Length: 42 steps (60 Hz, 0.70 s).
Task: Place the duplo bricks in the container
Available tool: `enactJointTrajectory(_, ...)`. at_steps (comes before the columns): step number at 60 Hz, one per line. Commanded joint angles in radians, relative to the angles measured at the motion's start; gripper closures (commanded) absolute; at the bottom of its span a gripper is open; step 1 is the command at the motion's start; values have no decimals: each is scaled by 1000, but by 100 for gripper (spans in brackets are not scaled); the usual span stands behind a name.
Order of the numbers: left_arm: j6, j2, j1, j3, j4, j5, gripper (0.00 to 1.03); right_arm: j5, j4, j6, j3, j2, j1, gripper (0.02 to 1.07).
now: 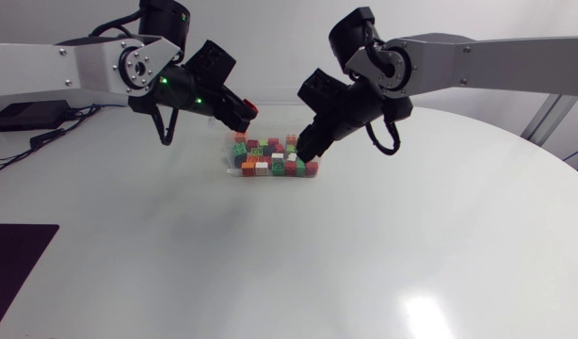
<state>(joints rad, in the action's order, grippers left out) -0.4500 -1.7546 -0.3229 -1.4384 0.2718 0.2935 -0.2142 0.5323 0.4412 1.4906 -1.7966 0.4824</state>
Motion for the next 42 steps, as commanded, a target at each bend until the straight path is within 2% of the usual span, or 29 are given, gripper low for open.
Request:
enactJointTrajectory(1, 79, -48, 12, -51, -34, -13, 78, -10, -35, -44, 3, 34, -10, 85)
enactJointTrajectory(10, 149, -129, 30, -117, -121, -70, 78, -17, -91, -71, 2, 71, -16, 85)
enactJointTrajectory(20, 203, -220, 45, -231, -109, -99, 77, -21, -123, -84, 7, 94, -16, 85)
enactJointTrajectory(23, 221, -249, 47, -263, -102, -126, 64, -21, -144, -87, 3, 100, -15, 85)
enactJointTrajectory(26, 229, -267, 45, -283, -102, -159, 23, -21, -164, -93, 0, 103, -15, 85)
enactJointTrajectory(27, 231, -270, 44, -284, -102, -169, 11, -21, -176, -93, -1, 106, -13, 85)
enactJointTrajectory(28, 231, -270, 42, -283, -105, -178, 5, -21, -187, -94, -3, 109, -13, 85)
enactJointTrajectory(42, 255, -197, 56, -231, -174, -257, 4, 10, -357, -124, -20, 92, -10, 85)
